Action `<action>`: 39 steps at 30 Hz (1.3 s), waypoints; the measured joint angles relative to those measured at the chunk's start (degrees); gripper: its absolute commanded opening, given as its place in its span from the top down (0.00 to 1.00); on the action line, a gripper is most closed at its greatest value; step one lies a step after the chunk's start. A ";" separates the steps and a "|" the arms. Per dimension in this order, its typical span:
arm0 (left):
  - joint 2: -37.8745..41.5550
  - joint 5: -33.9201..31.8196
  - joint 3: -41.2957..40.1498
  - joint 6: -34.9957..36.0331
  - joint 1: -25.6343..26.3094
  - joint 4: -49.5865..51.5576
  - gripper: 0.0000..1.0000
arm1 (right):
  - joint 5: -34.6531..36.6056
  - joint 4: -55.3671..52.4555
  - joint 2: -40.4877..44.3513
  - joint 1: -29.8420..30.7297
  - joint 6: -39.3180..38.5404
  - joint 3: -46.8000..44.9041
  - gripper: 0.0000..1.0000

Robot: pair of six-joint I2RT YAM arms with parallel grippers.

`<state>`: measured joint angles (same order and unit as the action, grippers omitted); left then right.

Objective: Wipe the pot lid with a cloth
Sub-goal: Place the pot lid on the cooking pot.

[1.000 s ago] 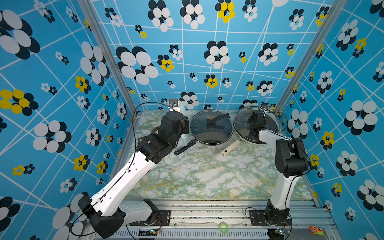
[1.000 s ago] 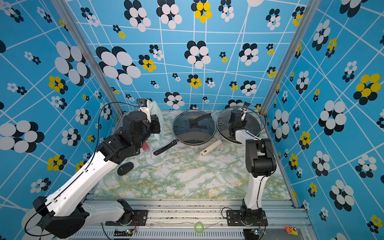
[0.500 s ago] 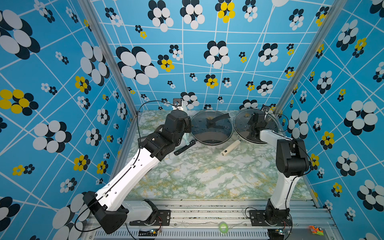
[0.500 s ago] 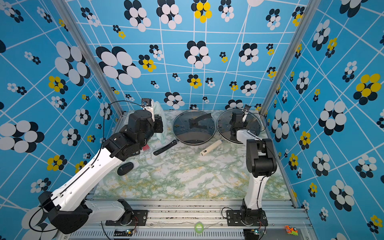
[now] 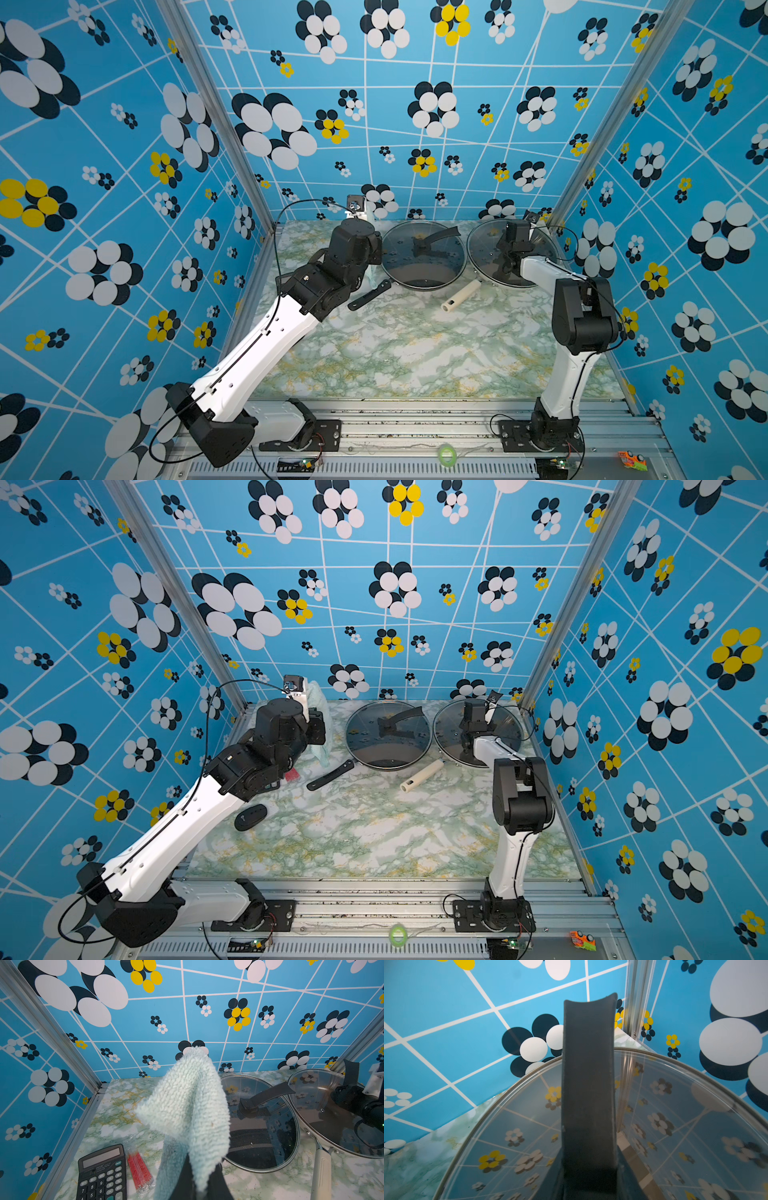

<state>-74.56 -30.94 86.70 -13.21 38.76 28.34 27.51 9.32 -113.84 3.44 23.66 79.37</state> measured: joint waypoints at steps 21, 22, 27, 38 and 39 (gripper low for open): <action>1.42 -0.46 0.00 0.44 0.00 0.07 1.00 | -0.83 0.59 -0.44 0.00 4.09 -0.20 0.71; 1.42 -0.46 0.00 0.46 0.00 0.09 1.00 | -0.81 0.59 -0.44 0.00 4.07 -0.20 0.69; 1.40 -0.57 0.00 0.87 0.00 0.02 1.00 | -0.83 0.72 -0.44 0.00 4.28 -0.17 0.53; 1.38 2.43 -0.37 1.29 -0.63 -1.79 1.00 | -1.01 1.55 7.10 0.00 -2.21 0.24 0.18; 1.27 3.17 -0.39 1.29 -0.96 -1.79 1.00 | -1.11 1.51 8.33 0.00 -2.36 0.24 0.16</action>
<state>-73.30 -27.77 86.30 -11.92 37.80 26.55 26.39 10.83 -105.51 3.44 21.30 79.61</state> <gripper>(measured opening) 0.084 0.799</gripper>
